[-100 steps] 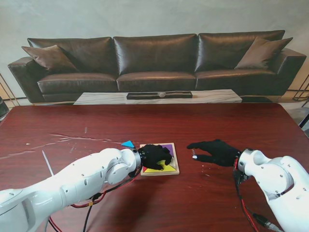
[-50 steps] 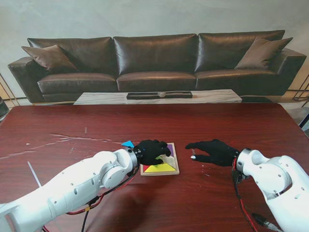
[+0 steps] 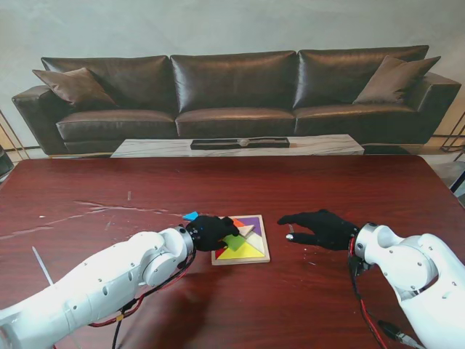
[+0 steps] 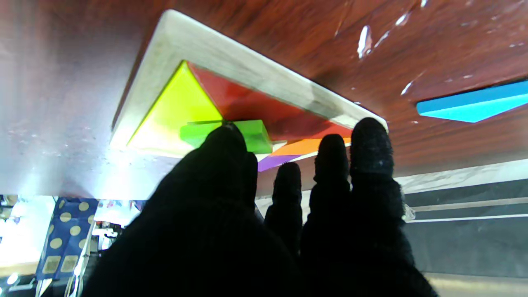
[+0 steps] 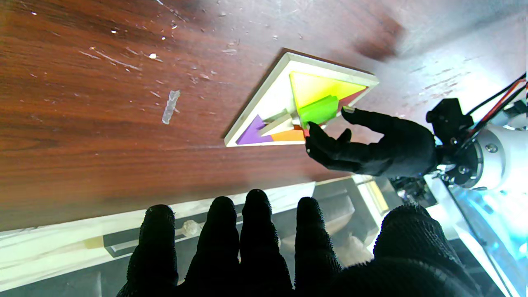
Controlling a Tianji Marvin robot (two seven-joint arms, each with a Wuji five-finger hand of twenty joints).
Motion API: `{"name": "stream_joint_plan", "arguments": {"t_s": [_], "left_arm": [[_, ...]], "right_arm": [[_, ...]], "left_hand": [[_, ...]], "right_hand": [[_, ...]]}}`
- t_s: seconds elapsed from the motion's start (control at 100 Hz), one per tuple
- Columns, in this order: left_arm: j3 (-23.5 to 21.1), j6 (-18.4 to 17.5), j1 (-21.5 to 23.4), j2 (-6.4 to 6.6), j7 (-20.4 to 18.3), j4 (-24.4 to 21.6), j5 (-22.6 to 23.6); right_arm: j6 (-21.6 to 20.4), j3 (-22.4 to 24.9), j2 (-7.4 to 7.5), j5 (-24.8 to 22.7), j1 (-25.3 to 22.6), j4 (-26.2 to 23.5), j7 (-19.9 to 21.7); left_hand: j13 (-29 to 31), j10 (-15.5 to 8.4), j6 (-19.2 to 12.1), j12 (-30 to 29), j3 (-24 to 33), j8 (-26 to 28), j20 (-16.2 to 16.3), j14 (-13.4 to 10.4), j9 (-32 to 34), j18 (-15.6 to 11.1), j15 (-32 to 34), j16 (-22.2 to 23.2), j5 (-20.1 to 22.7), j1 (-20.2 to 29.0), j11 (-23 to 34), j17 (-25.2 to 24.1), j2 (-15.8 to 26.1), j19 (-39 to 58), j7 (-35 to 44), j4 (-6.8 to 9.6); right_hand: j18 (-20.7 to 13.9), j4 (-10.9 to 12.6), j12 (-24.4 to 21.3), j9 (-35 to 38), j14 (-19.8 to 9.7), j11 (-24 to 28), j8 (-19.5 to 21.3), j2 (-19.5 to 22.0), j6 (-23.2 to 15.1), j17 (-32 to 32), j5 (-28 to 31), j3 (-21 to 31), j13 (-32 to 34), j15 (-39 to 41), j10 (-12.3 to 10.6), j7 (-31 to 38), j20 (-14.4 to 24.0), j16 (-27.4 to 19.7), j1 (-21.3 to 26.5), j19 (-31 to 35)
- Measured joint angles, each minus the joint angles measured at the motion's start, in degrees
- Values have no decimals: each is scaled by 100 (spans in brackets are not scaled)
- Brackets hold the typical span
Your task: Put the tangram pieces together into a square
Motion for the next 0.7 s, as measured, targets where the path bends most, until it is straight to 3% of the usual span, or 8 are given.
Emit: {"name": "stream_joint_plan", "arguments": {"t_s": [0.14,0.29,0.7], "left_arm": [[29,-84,12,-103,398,230,-70],[86,-210,16,-240,706,422,-191],[385,-473,-118,-558,1053,790,-408]], "right_arm": [[6,1,0,-6,4,0,5],[8,4,0,-8,6,3,6],[18,21,0,-19,10,6,5]], "left_hand": [[414,51,13,229,195,175,-199,-277,171,-225,475,199,154,235,470,483,-274,188,641,0],[773,86,-33,348,191,98,-320,-518,352,-411,754,820,307,532,674,791,-368,309,1117,0],[788,109,-112,767,47,-40,-367,-539,484,-448,812,1090,489,681,726,849,-369,309,1344,0]], "right_hand": [[2,0,0,0,0,0,0,0,0,-1,0,0,0,0,0,0,-1,0,0,0],[3,0,0,0,0,0,-1,0,0,-2,0,0,0,0,0,0,-1,0,0,0],[4,0,0,0,0,0,-1,0,0,-12,0,0,0,0,0,0,-48,0,0,0]]}}
